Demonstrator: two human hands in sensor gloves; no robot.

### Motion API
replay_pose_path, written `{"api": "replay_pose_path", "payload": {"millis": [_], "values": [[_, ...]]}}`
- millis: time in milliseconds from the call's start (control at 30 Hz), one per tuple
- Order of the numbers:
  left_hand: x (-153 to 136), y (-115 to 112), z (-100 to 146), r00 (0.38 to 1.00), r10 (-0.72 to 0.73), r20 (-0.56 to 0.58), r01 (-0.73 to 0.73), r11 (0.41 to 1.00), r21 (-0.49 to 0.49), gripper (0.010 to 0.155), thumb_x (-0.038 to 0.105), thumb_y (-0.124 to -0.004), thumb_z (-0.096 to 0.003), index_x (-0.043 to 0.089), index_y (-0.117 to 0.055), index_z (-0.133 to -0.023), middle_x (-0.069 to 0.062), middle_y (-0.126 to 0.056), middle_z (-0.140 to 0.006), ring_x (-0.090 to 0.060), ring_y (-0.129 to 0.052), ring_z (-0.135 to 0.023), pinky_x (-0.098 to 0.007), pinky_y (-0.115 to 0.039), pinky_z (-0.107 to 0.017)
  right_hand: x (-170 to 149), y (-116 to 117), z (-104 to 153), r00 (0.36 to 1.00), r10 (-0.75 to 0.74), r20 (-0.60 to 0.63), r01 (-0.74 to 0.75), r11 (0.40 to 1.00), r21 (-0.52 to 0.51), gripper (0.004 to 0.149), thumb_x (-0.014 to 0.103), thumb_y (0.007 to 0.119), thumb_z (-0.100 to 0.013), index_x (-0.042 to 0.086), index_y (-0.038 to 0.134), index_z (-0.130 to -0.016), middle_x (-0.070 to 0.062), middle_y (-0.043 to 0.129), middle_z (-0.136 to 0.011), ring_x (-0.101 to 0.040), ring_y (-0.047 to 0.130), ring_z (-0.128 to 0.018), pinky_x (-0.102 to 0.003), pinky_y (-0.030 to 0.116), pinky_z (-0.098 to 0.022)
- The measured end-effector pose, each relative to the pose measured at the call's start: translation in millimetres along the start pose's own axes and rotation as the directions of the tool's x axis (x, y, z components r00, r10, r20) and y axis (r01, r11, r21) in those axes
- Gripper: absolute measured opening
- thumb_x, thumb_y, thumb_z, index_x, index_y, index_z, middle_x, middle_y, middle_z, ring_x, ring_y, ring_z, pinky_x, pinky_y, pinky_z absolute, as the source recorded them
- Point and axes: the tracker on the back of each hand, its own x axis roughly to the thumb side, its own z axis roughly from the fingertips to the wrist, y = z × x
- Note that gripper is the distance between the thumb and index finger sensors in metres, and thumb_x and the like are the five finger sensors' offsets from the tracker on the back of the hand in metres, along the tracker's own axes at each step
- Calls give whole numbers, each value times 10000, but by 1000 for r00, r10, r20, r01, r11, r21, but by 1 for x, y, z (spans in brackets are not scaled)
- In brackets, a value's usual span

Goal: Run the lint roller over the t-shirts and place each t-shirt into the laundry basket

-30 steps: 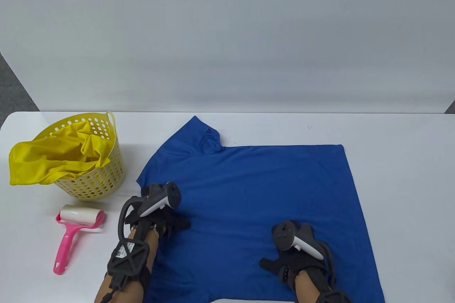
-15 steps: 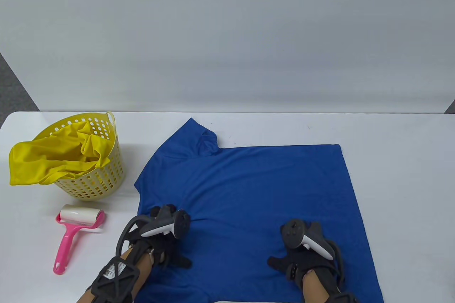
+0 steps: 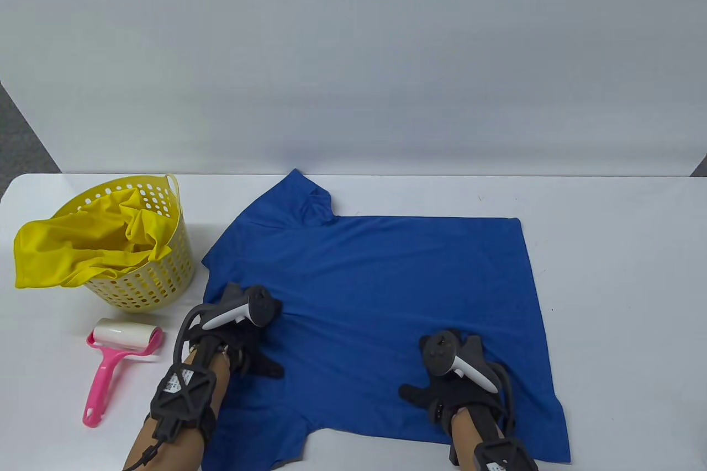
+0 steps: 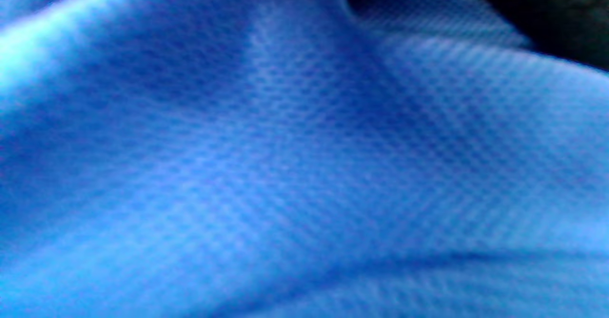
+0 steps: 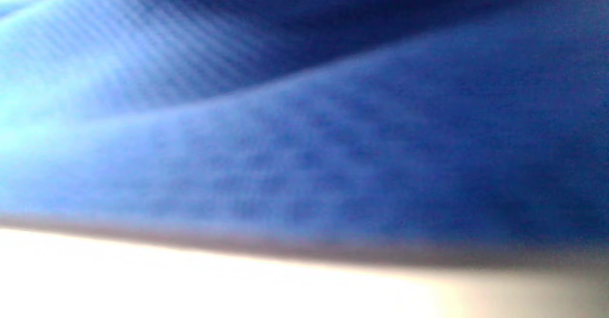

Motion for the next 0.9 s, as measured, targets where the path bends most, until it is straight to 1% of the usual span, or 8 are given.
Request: {"api": "replay_pose_path", "payload": {"millis": [133,267,367,433,500,633,733,900], "values": [[4,-8,12,998,-60,8,60,998,-17,1197,770,-776,-179,444,21,-1010,-85,119,-1129,-532,-33,-1104,-788,-252,-758,-2,0,2,1000,24,9,-24,1000,20,912,703,590,-378,291,27,-965,-183,-117,-1015,-571,-94,-852,-855,142,-476],[16,-17,50,986,-164,18,160,980,114,1161,746,-776,-244,404,-17,-1053,-107,59,-1169,-537,-40,-1109,-773,-244,-769,-4,2,4,1000,15,17,-16,1000,21,917,702,587,-379,289,12,-961,-181,-130,-1009,-561,-111,-852,-850,115,-485],[19,-24,84,983,-162,86,139,966,220,1060,723,-763,-321,380,-144,-1111,-102,-107,-1236,-521,-152,-1151,-752,-294,-789,-6,1,10,999,15,32,-15,1000,2,910,678,606,-400,268,25,-969,-208,-97,-1022,-563,-72,-876,-833,115,-507],[25,-31,105,977,-156,146,118,964,240,999,711,-780,-336,370,-284,-1133,-75,-334,-1264,-484,-360,-1186,-743,-364,-791,-9,-3,16,999,10,34,-10,1000,-9,913,674,615,-403,266,30,-972,-216,-86,-1025,-573,-43,-885,-831,129,-510],[36,-44,119,961,-242,136,208,952,224,1007,709,-797,-328,375,-293,-1134,-79,-347,-1268,-495,-380,-1184,-748,-381,-786,-14,-8,21,1000,9,2,-9,1000,-23,915,667,633,-404,262,46,-978,-219,-67,-1032,-577,-36,-889,-832,132,-509],[53,-70,124,863,-504,7,492,845,210,1067,736,-743,-246,375,-255,-1123,-74,-329,-1268,-484,-314,-1186,-745,-357,-790,-25,-10,25,997,20,-69,-22,999,-33,918,661,644,-405,260,46,-975,-222,-71,-1021,-581,-37,-882,-831,140,-509],[53,-72,128,898,-429,93,409,895,180,1124,732,-816,-224,367,-249,-1123,-91,-312,-1271,-496,-301,-1186,-765,-336,-780,-29,-11,28,998,-22,-53,19,998,-52,908,653,637,-411,261,37,-968,-215,-105,-1008,-569,-55,-878,-820,126,-517],[53,-77,134,895,-427,129,406,899,164,1183,733,-857,-180,334,-255,-1117,-146,-320,-1248,-495,-486,-1172,-758,-437,-769,-39,-19,35,995,-60,-83,51,994,-100,912,655,641,-408,263,35,-967,-216,-99,-1013,-571,-52,-881,-821,129,-518]]}}
